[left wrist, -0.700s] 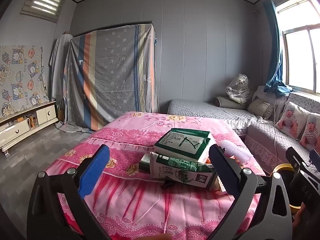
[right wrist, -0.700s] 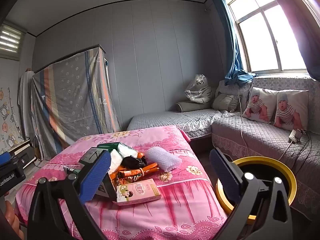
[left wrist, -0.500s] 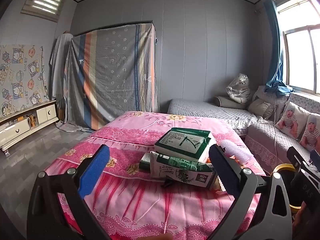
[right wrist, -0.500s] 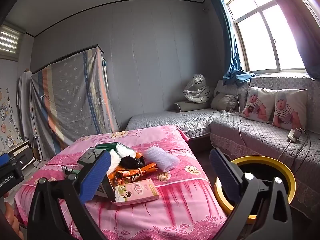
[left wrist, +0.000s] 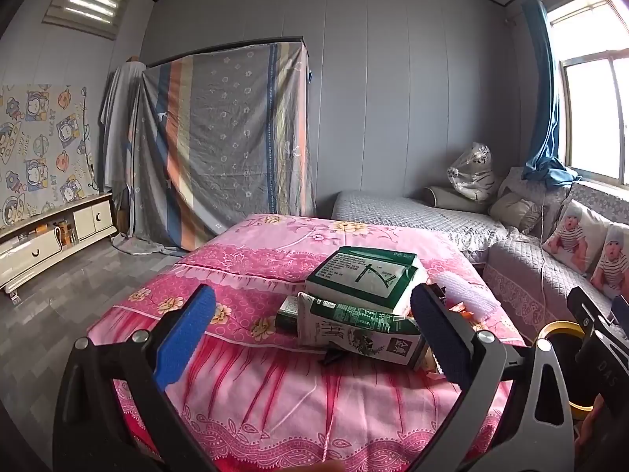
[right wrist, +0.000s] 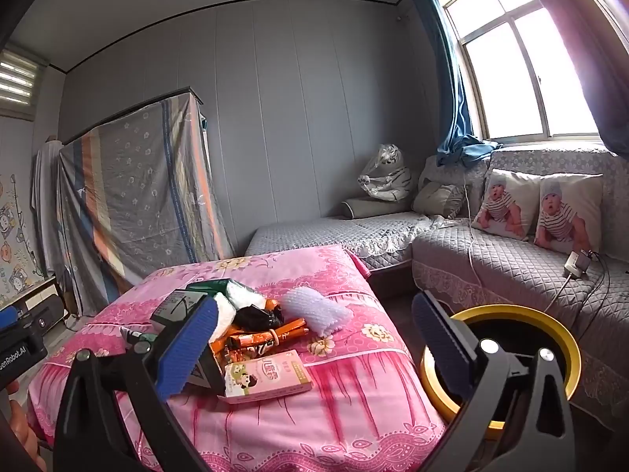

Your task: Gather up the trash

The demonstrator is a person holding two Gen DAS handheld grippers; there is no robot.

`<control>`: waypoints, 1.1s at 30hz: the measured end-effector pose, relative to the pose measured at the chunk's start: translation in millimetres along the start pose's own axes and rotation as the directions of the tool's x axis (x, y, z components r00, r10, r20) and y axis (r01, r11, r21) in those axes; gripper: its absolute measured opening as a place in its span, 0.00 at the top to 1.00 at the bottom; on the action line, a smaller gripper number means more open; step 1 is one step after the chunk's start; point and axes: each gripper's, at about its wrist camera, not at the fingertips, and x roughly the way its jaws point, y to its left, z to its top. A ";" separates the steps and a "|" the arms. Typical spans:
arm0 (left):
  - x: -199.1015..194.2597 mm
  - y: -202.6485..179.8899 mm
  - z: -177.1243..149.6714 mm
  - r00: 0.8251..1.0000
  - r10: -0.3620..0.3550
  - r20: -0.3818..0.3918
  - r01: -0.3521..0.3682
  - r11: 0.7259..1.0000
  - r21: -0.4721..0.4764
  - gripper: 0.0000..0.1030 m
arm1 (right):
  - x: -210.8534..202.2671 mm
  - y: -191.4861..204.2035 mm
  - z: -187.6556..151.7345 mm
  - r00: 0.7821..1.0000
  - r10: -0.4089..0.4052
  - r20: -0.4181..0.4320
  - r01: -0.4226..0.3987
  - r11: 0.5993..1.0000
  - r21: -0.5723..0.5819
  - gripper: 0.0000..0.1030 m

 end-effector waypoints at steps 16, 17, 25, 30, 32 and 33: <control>2.0 3.6 -3.6 1.000 -0.003 -0.009 0.003 1.000 -0.004 0.08 | -2.1 -3.6 -3.2 1.000 0.001 -0.005 -0.001 1.000 0.000 0.07; 1.7 3.6 -4.3 1.000 -0.004 -0.009 0.004 1.000 -0.004 0.08 | -2.9 -4.1 -3.5 1.000 0.001 -0.005 -0.001 1.000 0.000 0.07; 2.2 5.3 -5.6 1.000 -0.004 -0.009 0.004 1.000 -0.004 0.08 | 1.4 -0.1 -1.3 1.000 -0.001 -0.006 0.001 1.000 0.001 0.07; 0.3 6.5 -9.5 1.000 -0.002 -0.005 0.002 1.000 -0.004 0.08 | 1.5 -0.6 -1.6 1.000 -0.003 -0.003 0.003 1.000 0.002 0.07; 2.1 4.9 -1.6 1.000 -0.001 -0.010 0.000 1.000 -0.004 0.08 | 3.3 2.6 -5.3 1.000 -0.004 -0.003 0.004 1.000 0.003 0.07; 2.1 5.2 -2.0 1.000 -0.001 -0.010 0.001 1.000 -0.004 0.08 | 3.3 2.5 -5.2 1.000 -0.004 -0.003 0.004 1.000 0.003 0.07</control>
